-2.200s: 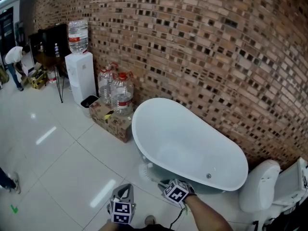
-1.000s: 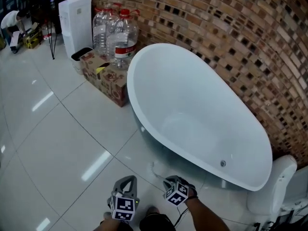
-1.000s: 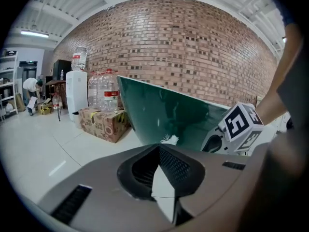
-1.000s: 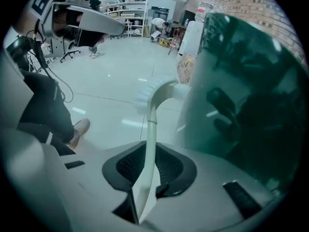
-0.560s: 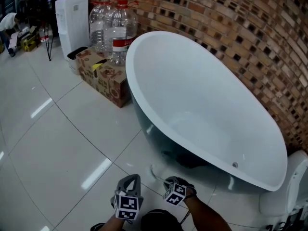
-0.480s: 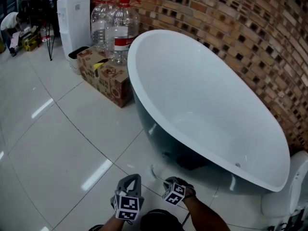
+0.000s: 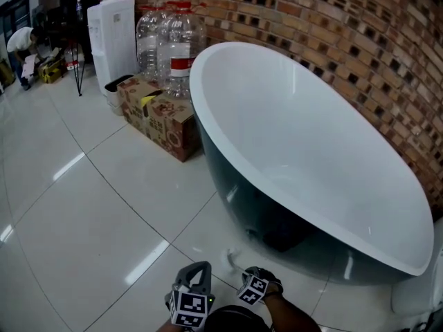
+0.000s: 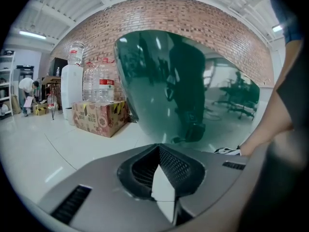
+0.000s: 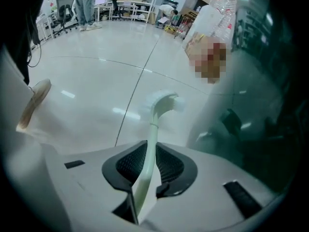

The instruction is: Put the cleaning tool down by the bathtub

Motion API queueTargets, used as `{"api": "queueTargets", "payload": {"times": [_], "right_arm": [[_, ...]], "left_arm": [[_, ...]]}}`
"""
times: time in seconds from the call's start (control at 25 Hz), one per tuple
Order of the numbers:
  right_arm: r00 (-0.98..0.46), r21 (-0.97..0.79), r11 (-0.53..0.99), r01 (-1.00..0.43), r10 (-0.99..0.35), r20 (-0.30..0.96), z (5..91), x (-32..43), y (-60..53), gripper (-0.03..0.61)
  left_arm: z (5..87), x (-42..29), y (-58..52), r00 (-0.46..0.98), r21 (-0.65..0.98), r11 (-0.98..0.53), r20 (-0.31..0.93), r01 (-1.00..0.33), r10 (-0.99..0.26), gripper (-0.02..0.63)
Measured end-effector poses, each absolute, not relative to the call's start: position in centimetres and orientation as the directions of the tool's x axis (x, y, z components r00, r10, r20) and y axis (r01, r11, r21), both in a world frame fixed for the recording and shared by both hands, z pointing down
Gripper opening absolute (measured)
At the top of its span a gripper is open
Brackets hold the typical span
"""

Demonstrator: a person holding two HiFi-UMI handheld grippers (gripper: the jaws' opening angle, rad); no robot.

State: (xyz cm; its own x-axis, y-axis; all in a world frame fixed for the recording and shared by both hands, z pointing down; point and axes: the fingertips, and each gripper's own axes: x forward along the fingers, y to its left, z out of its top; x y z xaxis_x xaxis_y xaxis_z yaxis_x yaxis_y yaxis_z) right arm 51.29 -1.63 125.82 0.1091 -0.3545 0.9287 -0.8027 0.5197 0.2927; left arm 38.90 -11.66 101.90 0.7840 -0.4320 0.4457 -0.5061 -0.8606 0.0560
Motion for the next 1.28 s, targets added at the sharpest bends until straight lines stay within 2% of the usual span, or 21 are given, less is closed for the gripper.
{"api": "queueTargets", "payload": {"times": [0.24,0.44,0.56,0.76,0.92,1.04,1.28], "right_arm": [[0.166,0.379,0.506,-0.775,-0.416,0.894,127.3,52.1,-4.2,0.076],[0.142,0.344,0.48,-0.807,-0.407,0.902,128.5,52.0,-4.7,0.087],[0.129,0.321,0.454,-0.831,-0.405,0.905,128.8,52.2,-4.5,0.127],[0.141,0.315,0.351,-0.882,-0.44,0.887,126.8,53.2,-4.0,0.126],[0.131,0.252,0.2,-0.947,-0.474,0.871,121.7,52.7,-3.4,0.015],[0.111,0.198,0.119,-0.973,-0.508,0.854,114.6,51.4,-2.8,0.015],[0.12,0.094,-0.075,-0.993,-0.578,0.807,97.3,49.8,-1.2,0.014]], "left_arm": [[101.7,38.5,-11.9,0.778,0.053,-0.85,0.435,-0.525,-0.453,0.005],[102.2,39.1,-12.5,0.779,0.052,-0.85,0.433,-0.524,-0.454,0.005],[102.2,39.7,-12.7,0.792,0.05,-0.861,0.423,-0.506,-0.441,0.005],[102.4,39.9,-13.0,0.8,0.06,-0.868,0.422,-0.493,-0.426,0.005],[102.0,38.4,-13.0,0.783,0.044,-0.862,0.443,-0.505,-0.436,0.005],[98.1,37.5,-12.4,0.784,0.03,-0.871,0.45,-0.491,-0.427,0.005],[83.7,37.2,-11.1,0.812,0.0,-0.904,0.44,-0.427,-0.383,0.005]]}}
